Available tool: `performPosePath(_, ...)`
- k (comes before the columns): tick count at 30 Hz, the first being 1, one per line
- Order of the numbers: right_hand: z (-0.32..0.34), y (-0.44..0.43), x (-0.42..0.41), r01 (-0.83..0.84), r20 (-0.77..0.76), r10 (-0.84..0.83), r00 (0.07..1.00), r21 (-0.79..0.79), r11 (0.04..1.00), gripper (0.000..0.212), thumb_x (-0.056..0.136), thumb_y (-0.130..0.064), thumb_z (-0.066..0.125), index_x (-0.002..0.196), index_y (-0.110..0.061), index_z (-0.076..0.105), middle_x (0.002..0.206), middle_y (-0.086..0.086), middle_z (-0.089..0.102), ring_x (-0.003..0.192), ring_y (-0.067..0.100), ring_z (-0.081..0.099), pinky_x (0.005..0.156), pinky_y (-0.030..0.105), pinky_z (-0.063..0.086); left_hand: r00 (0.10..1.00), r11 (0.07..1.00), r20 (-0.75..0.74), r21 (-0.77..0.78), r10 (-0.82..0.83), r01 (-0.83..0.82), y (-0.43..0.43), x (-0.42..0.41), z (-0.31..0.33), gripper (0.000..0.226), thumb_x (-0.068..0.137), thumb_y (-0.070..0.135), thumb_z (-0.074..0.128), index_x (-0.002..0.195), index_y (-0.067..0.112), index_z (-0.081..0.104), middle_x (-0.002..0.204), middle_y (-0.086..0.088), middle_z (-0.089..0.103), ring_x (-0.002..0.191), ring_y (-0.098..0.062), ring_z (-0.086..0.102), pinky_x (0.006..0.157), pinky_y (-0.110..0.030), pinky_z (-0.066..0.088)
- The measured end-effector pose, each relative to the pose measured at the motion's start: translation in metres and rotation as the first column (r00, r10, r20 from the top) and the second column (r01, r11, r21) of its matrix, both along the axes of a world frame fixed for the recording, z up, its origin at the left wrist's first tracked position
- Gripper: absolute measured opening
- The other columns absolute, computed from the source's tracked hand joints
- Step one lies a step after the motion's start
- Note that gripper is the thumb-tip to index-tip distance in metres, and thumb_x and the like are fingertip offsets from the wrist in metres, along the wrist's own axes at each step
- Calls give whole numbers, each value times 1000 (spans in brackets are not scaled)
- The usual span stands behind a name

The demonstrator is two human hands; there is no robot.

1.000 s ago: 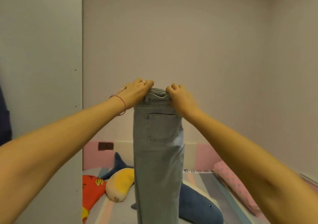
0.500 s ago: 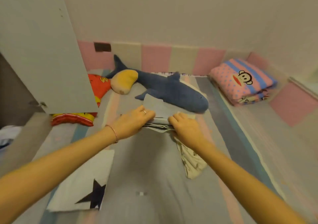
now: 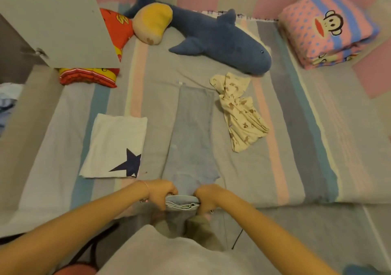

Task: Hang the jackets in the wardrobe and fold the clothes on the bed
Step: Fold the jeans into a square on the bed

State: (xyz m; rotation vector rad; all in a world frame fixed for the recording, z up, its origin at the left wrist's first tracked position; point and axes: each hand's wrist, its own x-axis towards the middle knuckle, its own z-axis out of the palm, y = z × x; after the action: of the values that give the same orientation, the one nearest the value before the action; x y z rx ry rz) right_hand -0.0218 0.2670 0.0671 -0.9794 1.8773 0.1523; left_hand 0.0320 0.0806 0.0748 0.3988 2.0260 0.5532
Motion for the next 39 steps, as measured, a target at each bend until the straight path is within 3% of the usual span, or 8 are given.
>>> performPosePath(10, -51, 2, 21, 45, 296, -80, 952, 122, 992, 32, 75, -22, 69, 97, 0, 66, 76, 10, 59, 65, 22, 55, 57, 30, 44, 971, 986, 241, 159, 4, -43, -4, 17, -46, 32, 70, 4, 69, 101, -3, 65, 83, -9, 58, 55, -3, 46, 52, -7, 34)
performPosePath(17, -108, 10, -11, 224, 488, -249, 836, 110, 968, 39, 79, -25, 67, 113, -7, 64, 107, 16, 67, 97, 27, 64, 79, 38, 52, 966, 960, 200, 193, 162, -201, -25, 4, -110, 23, 75, 20, 65, 95, 11, 70, 86, -11, 67, 73, -20, 58, 71, -37, 50)
performPosePath(22, -172, 14, -87, 731, 400, -635, 660, -152, 665, 44, 98, -38, 47, 138, -20, 48, 141, 0, 49, 128, 15, 45, 110, 27, 31, 972, 936, 177, 288, 155, -202, -34, -19, -142, 9, 79, 26, 65, 85, 30, 70, 78, 12, 65, 71, -9, 58, 73, -36, 52)
performPosePath(25, -246, 15, -98, 487, 7, -518, 855, -353, 799, 69, 94, -60, 17, 148, -20, 30, 151, 8, 35, 139, 28, 31, 115, 32, 19, 949, 890, 272, 375, 163, -260, -34, -30, -146, 34, 79, 14, 67, 74, 47, 61, 71, 20, 60, 68, -4, 56, 67, -21, 48)
performPosePath(29, -313, 36, -23, 142, 174, -130, 976, -54, 988, 103, 67, -76, -26, 151, -29, 9, 160, 0, 0, 147, 24, -2, 117, 38, -3, 883, 806, 374, 406, 284, -431, -52, -39, -158, 11, 73, 17, 66, 81, 22, 72, 80, -1, 66, 75, -14, 62, 72, -26, 52)
performPosePath(34, -300, 48, -23, 838, 511, -798, 321, 239, 490, 44, 103, -7, 29, 142, 11, 22, 147, 24, 33, 139, 36, 28, 90, 18, 39, 848, 704, 355, 476, 394, -527, -75, -100, -192, 20, 77, 18, 64, 94, 13, 73, 86, -12, 68, 82, -28, 64, 73, -32, 53)
performPosePath(36, -316, 62, -38, 936, 611, -779, -141, 339, 96, 48, 104, -29, 28, 145, -5, 34, 142, 16, 46, 133, 31, 42, 87, 19, 49, 767, 601, 276, 490, 580, -631, -70, -140, -215, 23, 81, 7, 66, 102, 13, 69, 90, 2, 71, 83, -11, 66, 73, -22, 52)
performPosePath(39, -340, 73, -56, 895, 664, -605, -439, 381, -232, 89, 71, -81, 47, 133, -17, 53, 124, 13, 63, 106, 28, 64, 79, 37, 57, 453, 344, 119, 492, 883, -800, -59, -187, -266, 41, 90, 10, 59, 130, 17, 50, 117, 3, 57, 94, -4, 59, 80, -21, 53)
